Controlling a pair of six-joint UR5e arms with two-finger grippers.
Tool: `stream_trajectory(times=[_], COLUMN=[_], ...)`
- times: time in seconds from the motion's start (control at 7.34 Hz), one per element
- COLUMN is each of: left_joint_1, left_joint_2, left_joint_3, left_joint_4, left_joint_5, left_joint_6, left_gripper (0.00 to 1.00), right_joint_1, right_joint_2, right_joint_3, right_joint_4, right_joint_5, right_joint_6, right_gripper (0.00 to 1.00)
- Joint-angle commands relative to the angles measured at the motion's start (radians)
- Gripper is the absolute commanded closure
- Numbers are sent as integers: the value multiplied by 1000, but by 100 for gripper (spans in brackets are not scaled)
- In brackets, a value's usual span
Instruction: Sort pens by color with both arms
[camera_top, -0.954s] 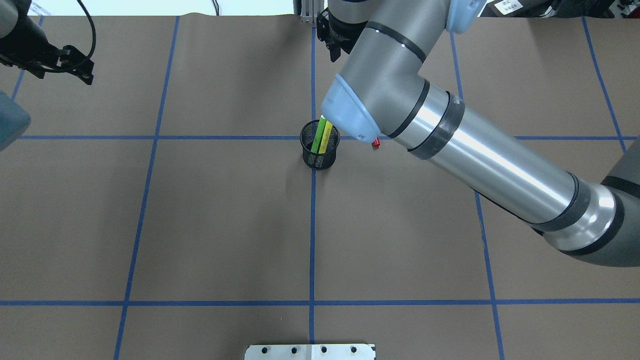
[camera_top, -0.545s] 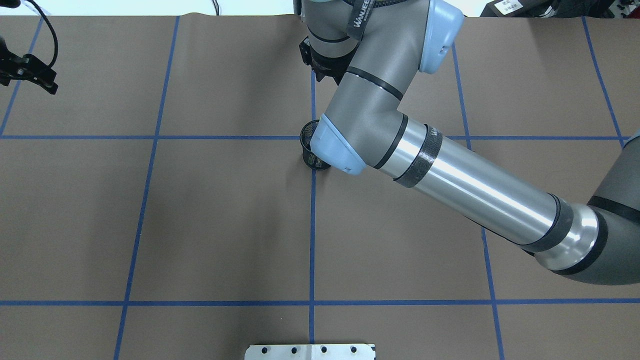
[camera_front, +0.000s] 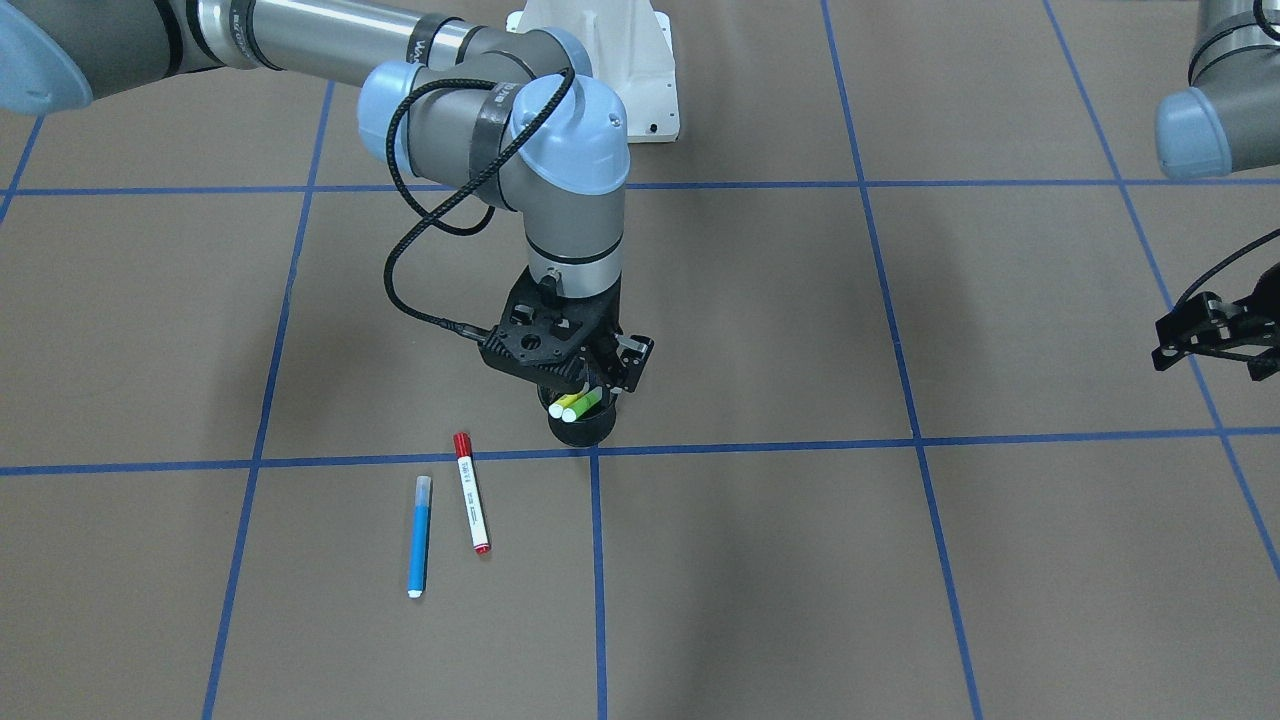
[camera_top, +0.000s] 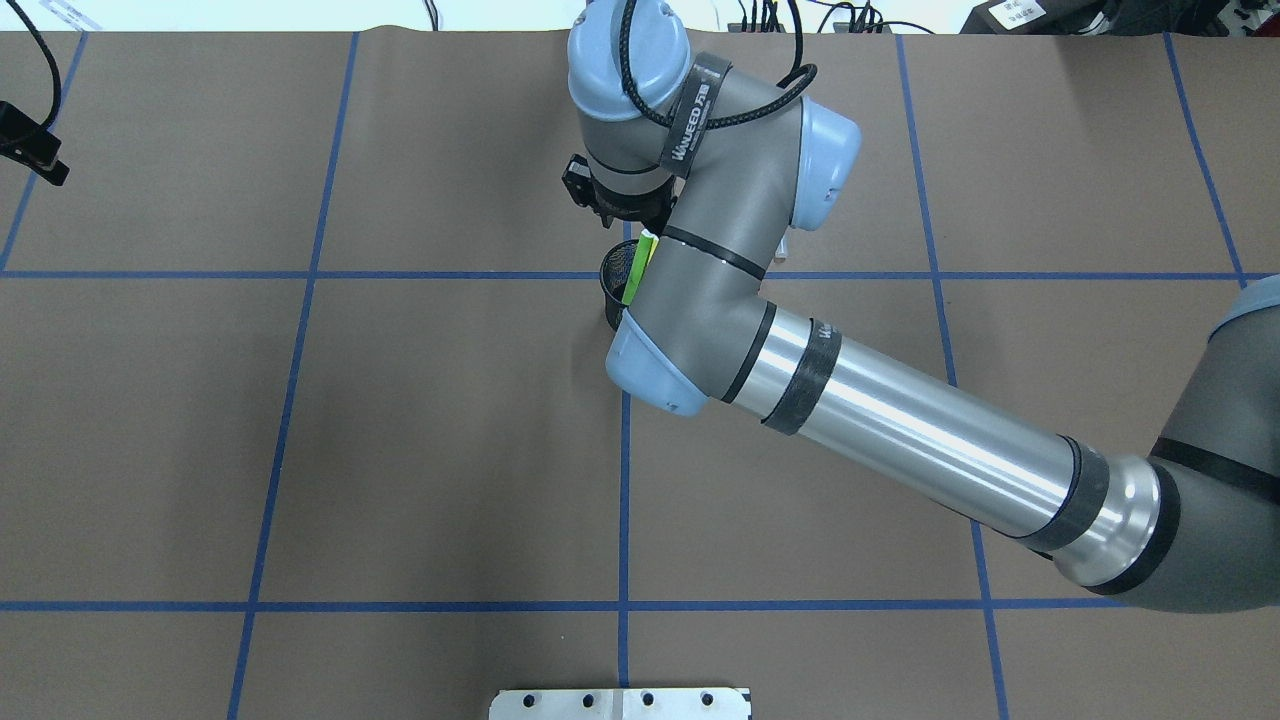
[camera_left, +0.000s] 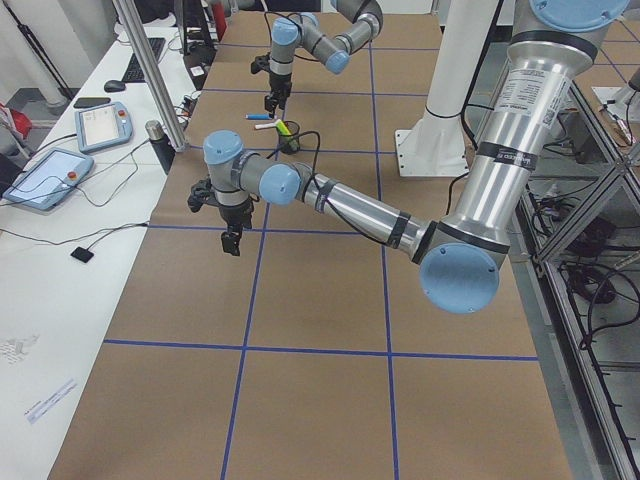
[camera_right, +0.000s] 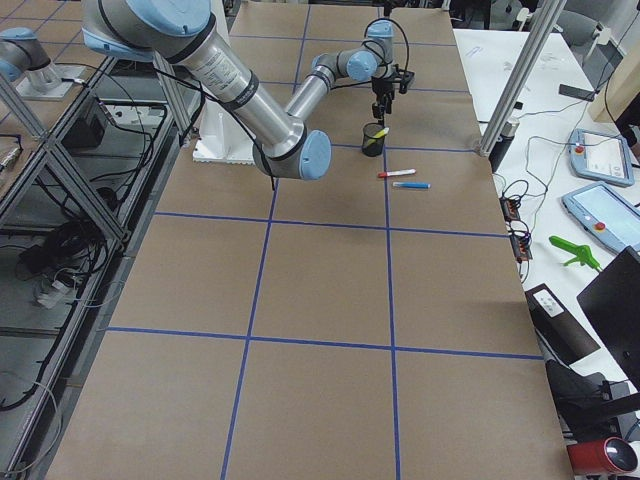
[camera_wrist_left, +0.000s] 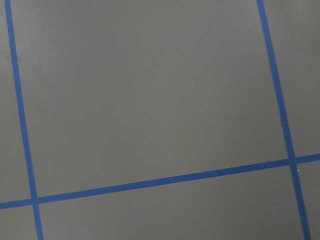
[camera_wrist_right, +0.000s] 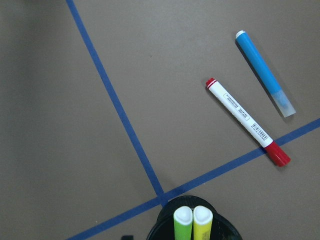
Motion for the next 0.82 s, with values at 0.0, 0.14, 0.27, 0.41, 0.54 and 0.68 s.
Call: stream_trajectory(times=[0.0, 0.14, 0.27, 0.41, 0.54, 0.68], left_joint_1=[-3, -3, -3, -3, -3, -4], left_joint_2=[0, 0, 5, 5, 5, 5], left_joint_3=[0, -3, -6, -8, -9, -9], left_joint_4=[0, -2, -3, -3, -3, -3], left_joint_5=[-2, -2, -2, -2, -8, -10], left_joint_6=[3, 3, 3, 3, 3, 3], left_gripper=[0, 0, 0, 0, 0, 0], right_joint_1=[-25, -27, -25, -25, -25, -25], right_joint_2=[6, 2, 3, 2, 0, -5], right_joint_3=[-6, -6, -7, -12, -29, -59], right_joint_4=[1, 4, 14, 18, 32, 68], right_joint_5=[-16, -40, -71, -88, -105, -110], right_joint_6=[-15, -20, -36, -81, -84, -86], right_gripper=[44, 49, 49, 49, 49, 49])
